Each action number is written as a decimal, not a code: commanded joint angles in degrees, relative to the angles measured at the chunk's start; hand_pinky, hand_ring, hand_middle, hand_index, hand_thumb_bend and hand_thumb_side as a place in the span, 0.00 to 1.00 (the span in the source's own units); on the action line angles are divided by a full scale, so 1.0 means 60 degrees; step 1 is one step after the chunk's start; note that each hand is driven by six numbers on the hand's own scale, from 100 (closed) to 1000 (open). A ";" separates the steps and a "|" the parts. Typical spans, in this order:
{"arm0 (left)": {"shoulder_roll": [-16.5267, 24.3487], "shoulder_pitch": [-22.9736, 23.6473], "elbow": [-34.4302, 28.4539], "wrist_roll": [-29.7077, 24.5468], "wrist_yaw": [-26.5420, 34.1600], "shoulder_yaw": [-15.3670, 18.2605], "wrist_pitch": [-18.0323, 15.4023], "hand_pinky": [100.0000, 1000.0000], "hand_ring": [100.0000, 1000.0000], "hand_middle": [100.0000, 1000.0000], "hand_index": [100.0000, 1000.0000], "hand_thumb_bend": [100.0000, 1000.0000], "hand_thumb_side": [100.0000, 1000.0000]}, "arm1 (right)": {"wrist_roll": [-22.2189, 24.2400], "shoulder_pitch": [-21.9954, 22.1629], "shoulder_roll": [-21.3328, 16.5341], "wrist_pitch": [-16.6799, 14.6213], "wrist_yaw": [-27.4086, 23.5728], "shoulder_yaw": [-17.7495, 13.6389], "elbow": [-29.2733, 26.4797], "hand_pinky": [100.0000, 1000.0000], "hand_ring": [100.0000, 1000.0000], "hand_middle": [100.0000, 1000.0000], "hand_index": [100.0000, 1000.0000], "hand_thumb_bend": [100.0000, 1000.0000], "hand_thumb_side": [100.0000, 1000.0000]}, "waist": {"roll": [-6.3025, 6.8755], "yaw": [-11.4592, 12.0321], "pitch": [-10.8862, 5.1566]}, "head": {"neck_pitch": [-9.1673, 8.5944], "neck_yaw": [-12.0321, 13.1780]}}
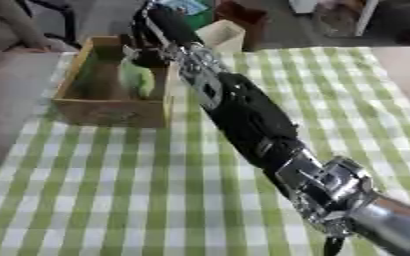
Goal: Pick up objects on the table and place them in the box.
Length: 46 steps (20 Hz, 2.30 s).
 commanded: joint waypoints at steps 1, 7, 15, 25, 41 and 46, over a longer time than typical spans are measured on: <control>0.0062 -0.0162 -0.0207 -0.0049 0.0057 -0.0014 -0.0001 0.43 0.73 0.67 0.47 0.08 0.32 | 0.0016 -0.0126 0.0061 -0.0054 0.0244 -0.0036 0.0181 0.25 0.27 0.19 0.28 0.00 0.13 | 0.0002 0.0024 -0.0108 | -0.0130 -0.0041; 0.0080 -0.0182 -0.0214 -0.0030 0.0038 0.0018 0.0016 0.43 0.73 0.67 0.47 0.08 0.32 | -0.0099 -0.0151 -0.0029 0.0002 0.0162 -0.0136 0.0198 0.38 0.43 0.33 0.44 0.00 0.12 | -0.0062 -0.0086 -0.0087 | -0.0175 0.0015; 0.0139 -0.0140 -0.0195 0.0060 -0.0033 0.0125 0.0011 0.43 0.73 0.67 0.47 0.09 0.32 | 0.0617 -0.0220 -0.0578 -0.0124 -0.0772 0.0009 -0.0347 0.69 0.82 0.81 0.86 0.00 0.11 | -0.0090 -0.0450 -0.0073 | -0.0267 0.0184; 0.0234 -0.0023 -0.0160 0.0291 -0.0175 0.0357 0.0031 0.43 0.73 0.67 0.47 0.10 0.33 | 0.1365 0.0839 -0.2875 -0.0414 -0.4654 0.0354 -0.2547 0.73 0.82 0.79 0.85 0.00 0.17 | -0.0168 -0.1149 -0.0054 | -0.0259 0.0730; 0.0200 0.0496 0.0147 0.0525 -0.0304 0.0569 0.0141 0.43 0.74 0.68 0.47 0.10 0.37 | -0.0270 0.4526 -0.4626 0.0571 -0.8735 -0.0754 -0.5791 0.67 0.78 0.71 0.80 0.00 0.27 | -0.0072 -0.2313 -0.0182 | 0.0312 0.1326; 0.0149 0.0685 0.0210 0.0550 -0.0334 0.0590 0.0167 0.43 0.74 0.68 0.47 0.10 0.39 | -0.0356 0.4907 -0.4427 0.0615 -0.8858 -0.0841 -0.5936 0.67 0.77 0.71 0.80 0.00 0.27 | -0.0067 -0.2568 -0.0276 | 0.0646 0.1566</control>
